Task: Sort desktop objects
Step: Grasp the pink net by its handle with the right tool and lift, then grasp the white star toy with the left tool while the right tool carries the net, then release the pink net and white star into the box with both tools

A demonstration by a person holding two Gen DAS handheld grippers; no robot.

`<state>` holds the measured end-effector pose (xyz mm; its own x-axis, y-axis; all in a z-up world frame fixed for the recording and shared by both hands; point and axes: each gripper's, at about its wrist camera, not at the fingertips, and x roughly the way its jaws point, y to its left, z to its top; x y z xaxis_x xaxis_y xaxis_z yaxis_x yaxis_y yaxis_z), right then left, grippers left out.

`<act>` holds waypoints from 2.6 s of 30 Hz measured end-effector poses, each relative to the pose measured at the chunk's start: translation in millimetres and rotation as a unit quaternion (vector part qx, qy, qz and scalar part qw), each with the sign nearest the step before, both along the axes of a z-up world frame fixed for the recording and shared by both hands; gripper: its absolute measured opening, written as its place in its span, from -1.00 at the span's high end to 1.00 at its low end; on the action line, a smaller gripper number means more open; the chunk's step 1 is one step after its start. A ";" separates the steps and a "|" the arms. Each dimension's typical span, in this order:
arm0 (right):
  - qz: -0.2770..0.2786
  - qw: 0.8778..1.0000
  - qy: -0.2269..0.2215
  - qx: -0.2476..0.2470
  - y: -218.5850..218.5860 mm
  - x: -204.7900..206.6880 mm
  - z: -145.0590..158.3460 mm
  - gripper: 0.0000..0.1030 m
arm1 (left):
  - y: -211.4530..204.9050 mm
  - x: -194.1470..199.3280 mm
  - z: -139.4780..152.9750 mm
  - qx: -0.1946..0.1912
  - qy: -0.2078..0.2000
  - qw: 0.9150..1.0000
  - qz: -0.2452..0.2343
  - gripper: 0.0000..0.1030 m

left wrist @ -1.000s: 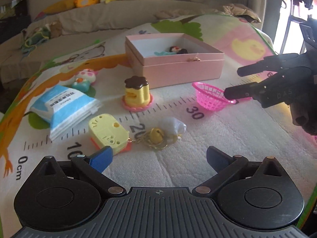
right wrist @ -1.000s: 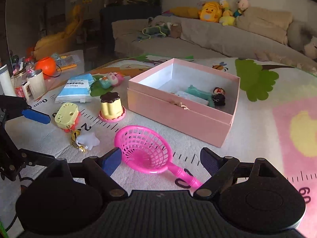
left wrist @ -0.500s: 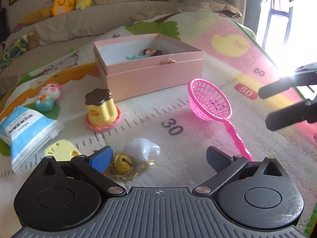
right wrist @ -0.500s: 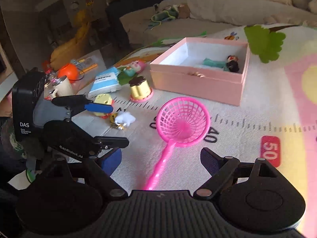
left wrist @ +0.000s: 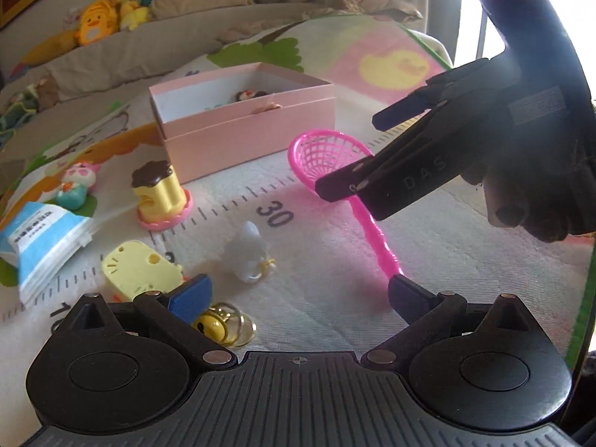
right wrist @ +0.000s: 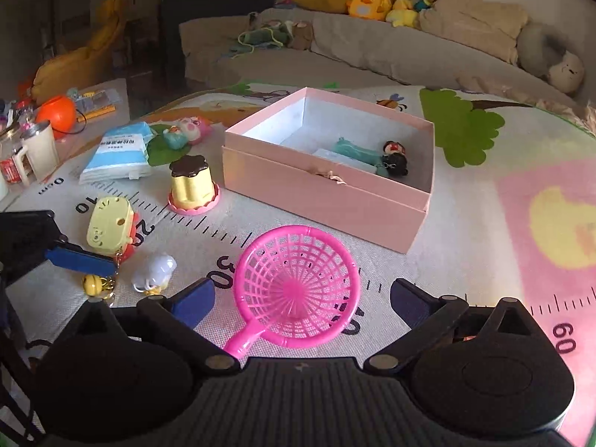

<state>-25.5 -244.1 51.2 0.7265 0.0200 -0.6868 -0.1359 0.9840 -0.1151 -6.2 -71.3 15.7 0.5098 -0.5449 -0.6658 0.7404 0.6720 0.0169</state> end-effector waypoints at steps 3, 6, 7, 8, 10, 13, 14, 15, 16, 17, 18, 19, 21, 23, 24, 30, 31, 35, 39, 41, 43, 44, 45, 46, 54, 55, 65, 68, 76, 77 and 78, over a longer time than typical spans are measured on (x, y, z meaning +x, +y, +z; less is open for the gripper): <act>0.000 1.000 0.015 -0.022 5.2 17.5 -13.9 -0.95 | 5.4 8.7 3.2 -0.007 0.007 1.000 0.026 -1.00; 0.006 0.999 0.031 -0.007 3.7 19.3 -17.5 -0.20 | 3.4 18.3 6.5 -0.010 0.013 0.998 0.053 -1.00; 0.008 0.999 0.035 -0.007 2.8 17.1 -17.0 0.00 | -0.3 21.7 7.6 -0.007 0.012 0.998 0.060 -1.00; 0.007 0.999 0.035 -0.002 -0.2 12.8 -14.8 0.05 | -3.6 24.9 8.5 -0.006 0.012 0.998 0.064 -1.00; 0.003 0.999 0.034 0.003 -6.4 4.8 -9.9 0.33 | -12.0 31.5 8.4 -0.004 0.016 0.998 0.069 -1.00; -0.005 1.000 0.031 0.003 -16.1 -7.4 -3.4 0.52 | -23.9 39.2 3.3 0.007 0.026 0.997 0.072 -0.92; -0.008 1.000 0.030 0.004 -19.6 -11.4 -1.6 0.57 | -26.9 41.2 1.0 0.013 0.031 0.997 0.073 -0.73; -0.010 0.999 0.030 0.006 -22.4 -14.8 -0.4 0.65 | -28.8 43.4 -1.8 0.017 0.036 0.996 0.076 -0.57; -0.012 0.999 0.032 0.010 -24.9 -18.1 0.5 0.67 | -29.1 44.4 -4.5 0.018 0.042 0.996 0.080 -0.55; -0.012 0.999 0.033 0.014 -26.9 -20.8 1.0 0.67 | -28.7 44.5 -4.9 0.014 0.041 0.996 0.083 -0.54; -0.012 0.999 0.035 0.021 -28.9 -23.5 1.4 0.67 | -28.4 43.9 -4.7 0.015 0.038 0.996 0.083 -0.45; -0.008 0.999 0.038 0.029 -30.3 -26.3 1.9 0.67 | -26.7 41.1 -4.0 0.014 0.033 0.996 0.081 -0.33; 0.000 0.999 0.029 0.035 -31.2 -32.0 5.3 0.59 | -24.0 38.3 -2.0 0.014 0.029 0.997 0.076 0.09; 0.002 1.000 0.009 0.016 -28.2 -34.9 10.0 0.02 | -20.7 36.8 -0.5 0.012 0.034 0.997 0.071 0.20; 0.000 1.000 -0.007 0.000 -25.9 -34.6 13.2 -0.56 | -19.5 36.1 -0.3 0.013 0.034 0.997 0.070 0.20; 0.003 0.999 0.002 -0.037 -19.4 8.2 4.2 -0.97 | -15.5 33.8 0.8 0.009 0.039 0.996 0.074 0.20; -0.005 0.999 0.011 -0.031 -23.0 17.2 -0.1 -0.97 | -14.3 33.9 0.8 0.007 0.040 0.996 0.074 0.20; -0.038 0.998 0.048 0.024 -45.8 39.8 -13.4 -0.82 | -9.3 34.3 3.6 0.004 0.044 0.996 0.074 0.20; -0.039 0.995 0.071 0.054 -55.3 31.7 -14.3 0.53 | -7.7 31.7 8.5 0.003 0.038 0.997 0.069 0.20; -0.034 0.996 0.065 0.053 -53.6 20.1 -7.1 0.67 | -8.4 28.3 11.5 0.001 0.033 0.997 0.064 0.20; -0.027 0.997 0.057 0.054 -50.7 5.5 6.3 0.87 | -8.6 23.0 16.2 -0.003 0.027 0.998 0.058 0.20; -0.022 0.997 0.052 0.055 -49.2 -2.0 13.4 0.87 | -8.6 20.5 18.7 -0.005 0.024 0.998 0.054 0.20; -0.018 0.997 0.046 0.054 -48.0 -8.9 19.9 0.88 | -8.6 17.5 21.3 -0.007 0.020 0.998 0.051 0.20; -0.013 0.998 0.039 0.053 -46.5 -15.8 26.7 0.88 | -8.5 15.0 23.8 -0.009 0.017 0.999 0.048 0.20; -0.017 0.998 0.019 0.058 -47.9 -35.1 46.2 0.88 | -0.4 2.9 35.6 -0.024 0.012 0.999 0.045 0.20; -0.020 0.998 0.016 0.060 -48.7 -35.7 49.0 0.88 | 0.9 3.5 40.6 -0.026 0.007 0.999 0.044 0.20; -0.071 0.984 -0.086 0.137 -74.4 31.0 145.1 0.88 | -44.8 89.4 125.1 -0.072 -0.095 0.991 0.058 0.20; -0.093 0.978 -0.100 0.158 -79.7 85.8 159.9 0.83 | -59.5 129.8 137.2 -0.090 -0.081 0.989 0.080 -0.05; -0.114 0.982 -0.093 0.121 -75.3 104.0 123.8 0.36 | 10.8 115.5 97.3 -0.063 -0.060 0.985 0.147 -0.77; -0.110 0.984 -0.089 0.113 -72.1 98.8 116.2 0.36 | 20.9 109.2 86.1 -0.051 -0.049 0.986 0.151 -0.81; -0.099 0.987 -0.078 0.101 -66.0 90.9 105.8 0.35 | 31.2 102.3 75.0 -0.041 -0.038 0.987 0.153 -0.84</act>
<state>65.4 -310.1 157.0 0.8267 -0.0070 -0.5626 0.0643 0.9946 0.0820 96.1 -40.1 90.7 0.7050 -0.4089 -0.5794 0.5014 0.8652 -0.0005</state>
